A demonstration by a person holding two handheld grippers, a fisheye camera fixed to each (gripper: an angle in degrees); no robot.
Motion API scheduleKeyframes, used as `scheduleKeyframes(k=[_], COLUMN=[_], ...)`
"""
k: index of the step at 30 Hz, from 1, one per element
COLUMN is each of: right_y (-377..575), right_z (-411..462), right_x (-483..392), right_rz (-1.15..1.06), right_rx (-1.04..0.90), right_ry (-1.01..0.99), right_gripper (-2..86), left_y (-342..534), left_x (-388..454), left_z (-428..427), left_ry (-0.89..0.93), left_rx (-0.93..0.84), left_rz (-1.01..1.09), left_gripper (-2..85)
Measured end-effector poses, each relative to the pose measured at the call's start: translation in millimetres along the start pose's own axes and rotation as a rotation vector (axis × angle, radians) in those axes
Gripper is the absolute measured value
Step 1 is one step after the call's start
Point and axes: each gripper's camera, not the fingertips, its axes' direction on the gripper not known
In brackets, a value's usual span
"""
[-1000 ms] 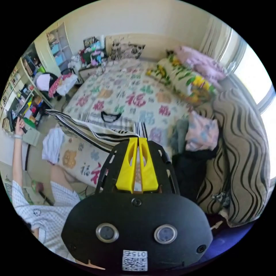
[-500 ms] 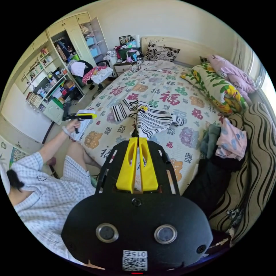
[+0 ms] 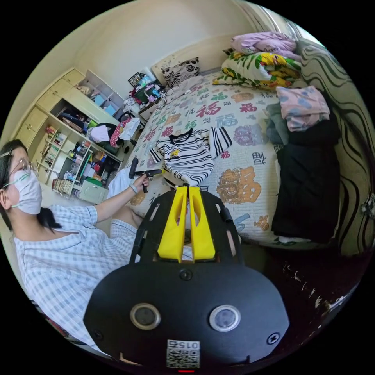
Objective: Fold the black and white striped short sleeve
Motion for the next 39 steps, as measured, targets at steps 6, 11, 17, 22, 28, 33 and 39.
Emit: scheduleKeyframes(k=[6, 11, 17, 22, 28, 33, 39], right_y=[-6, -7, -5, 7, 32, 23, -143], right_z=[12, 24, 36, 27, 43, 78, 74], right_x=[22, 38, 48, 49, 41, 43, 47], right_rz=[-0.023, -0.017, -0.008, -0.009, -0.024, -0.022, -0.021], right_rx=[-0.062, -0.060, -0.083, -0.084, -0.169, -0.208, -0.052], right_ry=[0.033, 0.009, 0.013, 0.025, -0.048, -0.162, -0.166], right_gripper=[-0.4, -0.3, -0.3, -0.3, -0.3, -0.3, -0.3], left_y=[19, 7, -17, -6, 98, 145, -18], left_x=[10, -2, 6, -10, -38, -69, -116], left_z=[-40, -36, -26, -110, -274, -358, -367], left_ry=[-0.165, -0.272, -0.243, 0.065, 0.233, 0.282, 0.396], left_rx=[0.131, 0.064, 0.003, 0.058, 0.208, 0.349, 0.352], left_rz=[0.072, 0.097, 0.115, 0.075, -0.082, -0.194, -0.265], left_gripper=[10.4, 10.2, 3.1, 1.3, 0.6, 0.1, -0.2])
